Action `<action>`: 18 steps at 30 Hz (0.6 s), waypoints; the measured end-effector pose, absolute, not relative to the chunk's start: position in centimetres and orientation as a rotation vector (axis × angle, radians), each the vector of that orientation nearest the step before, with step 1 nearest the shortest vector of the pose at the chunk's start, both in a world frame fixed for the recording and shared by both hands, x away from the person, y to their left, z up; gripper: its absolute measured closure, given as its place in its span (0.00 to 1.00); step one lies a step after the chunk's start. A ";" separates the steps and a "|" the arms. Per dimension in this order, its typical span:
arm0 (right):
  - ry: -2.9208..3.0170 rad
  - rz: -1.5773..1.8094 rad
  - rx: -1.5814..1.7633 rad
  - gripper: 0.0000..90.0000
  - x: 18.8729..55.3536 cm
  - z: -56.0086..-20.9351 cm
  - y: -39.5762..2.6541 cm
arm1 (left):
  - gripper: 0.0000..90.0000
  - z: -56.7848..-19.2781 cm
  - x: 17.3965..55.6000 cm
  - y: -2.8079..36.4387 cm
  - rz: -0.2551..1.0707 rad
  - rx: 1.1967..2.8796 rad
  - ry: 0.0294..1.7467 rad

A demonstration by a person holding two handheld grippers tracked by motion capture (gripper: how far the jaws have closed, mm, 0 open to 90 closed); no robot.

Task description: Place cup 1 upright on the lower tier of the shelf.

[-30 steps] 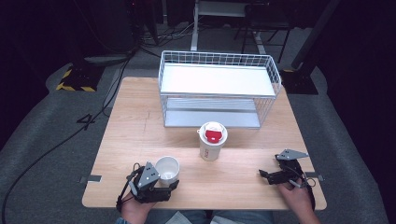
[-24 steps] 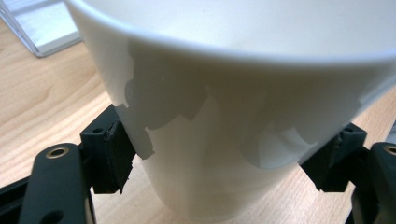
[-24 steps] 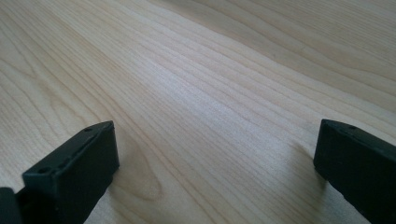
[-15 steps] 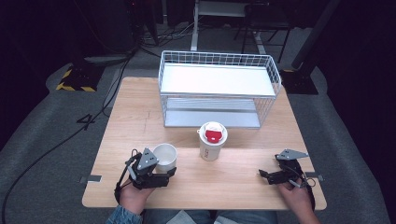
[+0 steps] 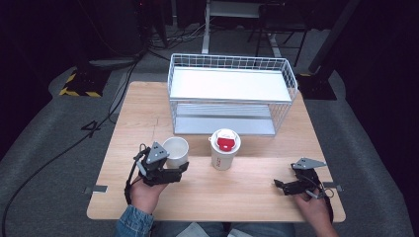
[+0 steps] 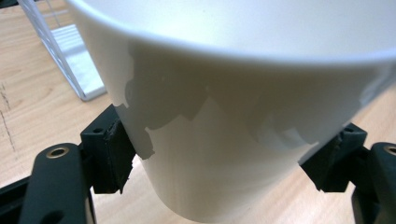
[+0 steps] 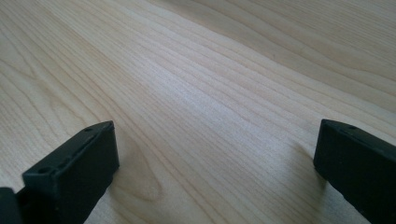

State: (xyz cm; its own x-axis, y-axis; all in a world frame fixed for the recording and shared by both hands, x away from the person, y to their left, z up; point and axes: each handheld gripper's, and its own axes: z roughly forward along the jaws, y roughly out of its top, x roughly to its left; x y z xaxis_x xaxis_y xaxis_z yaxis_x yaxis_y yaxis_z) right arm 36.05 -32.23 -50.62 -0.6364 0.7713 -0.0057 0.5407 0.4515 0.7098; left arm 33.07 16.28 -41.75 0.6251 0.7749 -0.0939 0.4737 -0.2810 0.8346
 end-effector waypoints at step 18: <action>2.378 0.986 1.118 0.00 36.0 -50.6 -32.2 | 0.26 -41.6 36.7 16.0 0.478 1.877 0.984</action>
State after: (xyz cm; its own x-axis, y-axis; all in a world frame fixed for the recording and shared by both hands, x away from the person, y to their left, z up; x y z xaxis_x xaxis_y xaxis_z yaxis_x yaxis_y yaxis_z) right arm 36.05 -32.23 -50.61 -0.6363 0.7714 -0.0062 0.5406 0.4516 0.7098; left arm 36.69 16.04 -41.63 0.6029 0.7942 -0.0760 0.4315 -0.2444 0.8684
